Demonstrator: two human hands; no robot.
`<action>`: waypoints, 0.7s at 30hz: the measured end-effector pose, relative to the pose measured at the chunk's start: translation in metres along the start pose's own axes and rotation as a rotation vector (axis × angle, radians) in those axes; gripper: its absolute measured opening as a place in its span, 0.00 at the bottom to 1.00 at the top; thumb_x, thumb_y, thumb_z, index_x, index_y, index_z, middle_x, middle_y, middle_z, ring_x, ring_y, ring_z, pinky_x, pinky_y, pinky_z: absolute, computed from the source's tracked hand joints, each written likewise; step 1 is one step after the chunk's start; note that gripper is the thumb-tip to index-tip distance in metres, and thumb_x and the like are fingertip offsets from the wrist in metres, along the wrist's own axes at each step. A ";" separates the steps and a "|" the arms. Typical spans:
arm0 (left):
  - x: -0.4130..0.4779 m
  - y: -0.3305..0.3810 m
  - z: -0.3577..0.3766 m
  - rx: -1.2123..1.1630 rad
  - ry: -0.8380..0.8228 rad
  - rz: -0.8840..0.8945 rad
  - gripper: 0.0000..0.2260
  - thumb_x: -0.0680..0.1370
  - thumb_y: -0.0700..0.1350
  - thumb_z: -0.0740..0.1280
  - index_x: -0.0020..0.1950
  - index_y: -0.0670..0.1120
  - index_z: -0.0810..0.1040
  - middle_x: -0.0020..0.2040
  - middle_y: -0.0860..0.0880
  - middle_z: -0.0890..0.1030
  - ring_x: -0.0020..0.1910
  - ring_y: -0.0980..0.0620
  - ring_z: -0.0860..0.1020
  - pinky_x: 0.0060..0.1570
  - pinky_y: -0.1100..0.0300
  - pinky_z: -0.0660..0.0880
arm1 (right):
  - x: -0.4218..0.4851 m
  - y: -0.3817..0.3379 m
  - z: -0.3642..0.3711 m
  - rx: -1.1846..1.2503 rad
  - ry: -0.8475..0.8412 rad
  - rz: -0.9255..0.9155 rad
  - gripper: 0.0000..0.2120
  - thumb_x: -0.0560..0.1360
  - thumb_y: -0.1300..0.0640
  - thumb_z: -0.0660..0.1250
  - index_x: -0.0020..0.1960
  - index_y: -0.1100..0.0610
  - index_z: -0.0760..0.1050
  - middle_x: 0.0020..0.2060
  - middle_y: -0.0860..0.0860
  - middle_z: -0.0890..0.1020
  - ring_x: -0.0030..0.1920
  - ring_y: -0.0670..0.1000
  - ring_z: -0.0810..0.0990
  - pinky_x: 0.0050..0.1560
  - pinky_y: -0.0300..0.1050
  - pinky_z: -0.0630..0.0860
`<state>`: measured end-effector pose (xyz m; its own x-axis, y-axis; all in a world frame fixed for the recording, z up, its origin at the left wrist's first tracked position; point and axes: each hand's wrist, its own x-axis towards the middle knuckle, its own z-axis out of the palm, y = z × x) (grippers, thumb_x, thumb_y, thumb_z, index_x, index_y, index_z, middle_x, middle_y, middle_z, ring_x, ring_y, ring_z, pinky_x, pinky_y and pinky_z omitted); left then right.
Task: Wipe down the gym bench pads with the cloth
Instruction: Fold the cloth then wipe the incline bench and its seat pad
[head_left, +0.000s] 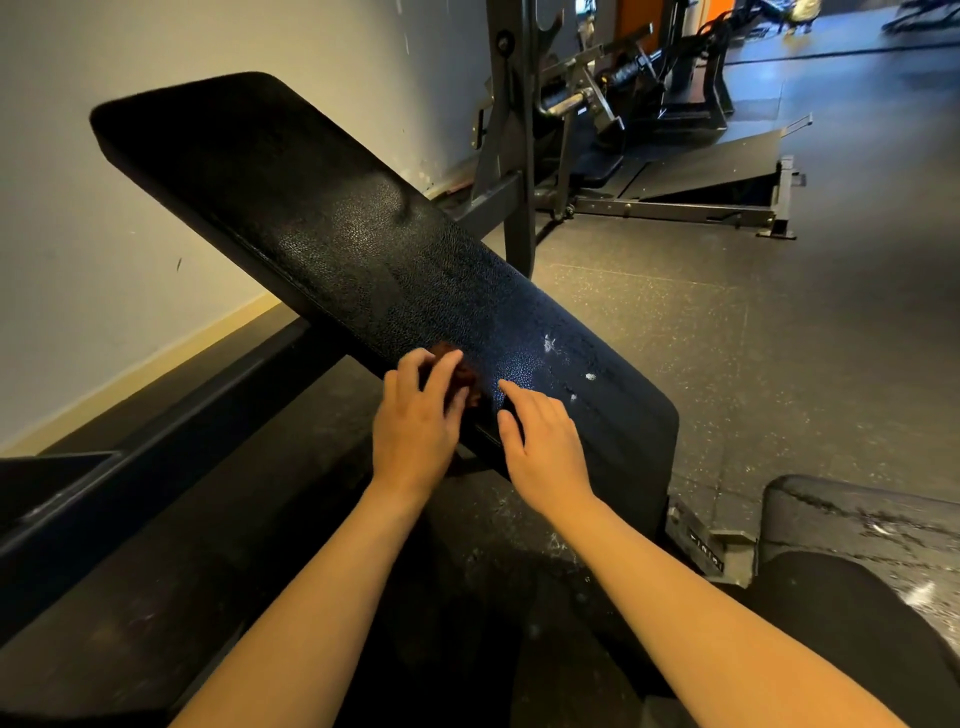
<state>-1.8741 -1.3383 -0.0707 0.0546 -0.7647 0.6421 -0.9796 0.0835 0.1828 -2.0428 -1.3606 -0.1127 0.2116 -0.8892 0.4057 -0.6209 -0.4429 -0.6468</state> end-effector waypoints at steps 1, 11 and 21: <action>0.005 -0.006 -0.003 0.004 0.015 -0.034 0.20 0.80 0.50 0.68 0.72 0.51 0.73 0.67 0.45 0.69 0.58 0.43 0.71 0.44 0.49 0.80 | 0.002 -0.001 0.000 -0.005 -0.008 0.005 0.21 0.84 0.47 0.54 0.76 0.48 0.65 0.68 0.45 0.74 0.68 0.48 0.68 0.67 0.49 0.67; -0.021 0.020 0.013 -0.075 0.028 -0.135 0.17 0.81 0.48 0.67 0.70 0.50 0.75 0.71 0.46 0.69 0.55 0.40 0.72 0.52 0.47 0.77 | -0.005 0.002 0.006 -0.039 0.030 0.029 0.20 0.83 0.49 0.56 0.74 0.49 0.69 0.68 0.45 0.74 0.69 0.48 0.68 0.65 0.51 0.68; -0.052 0.044 0.024 -0.292 -0.103 -0.022 0.17 0.79 0.44 0.69 0.68 0.48 0.77 0.68 0.46 0.69 0.60 0.43 0.71 0.61 0.47 0.74 | -0.018 0.013 0.003 0.054 0.079 0.112 0.17 0.83 0.54 0.58 0.69 0.48 0.74 0.65 0.43 0.75 0.66 0.45 0.69 0.63 0.44 0.63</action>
<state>-1.9251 -1.3100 -0.1136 0.0405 -0.8277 0.5598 -0.8807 0.2350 0.4112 -2.0526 -1.3508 -0.1308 0.0816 -0.9223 0.3778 -0.5956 -0.3490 -0.7235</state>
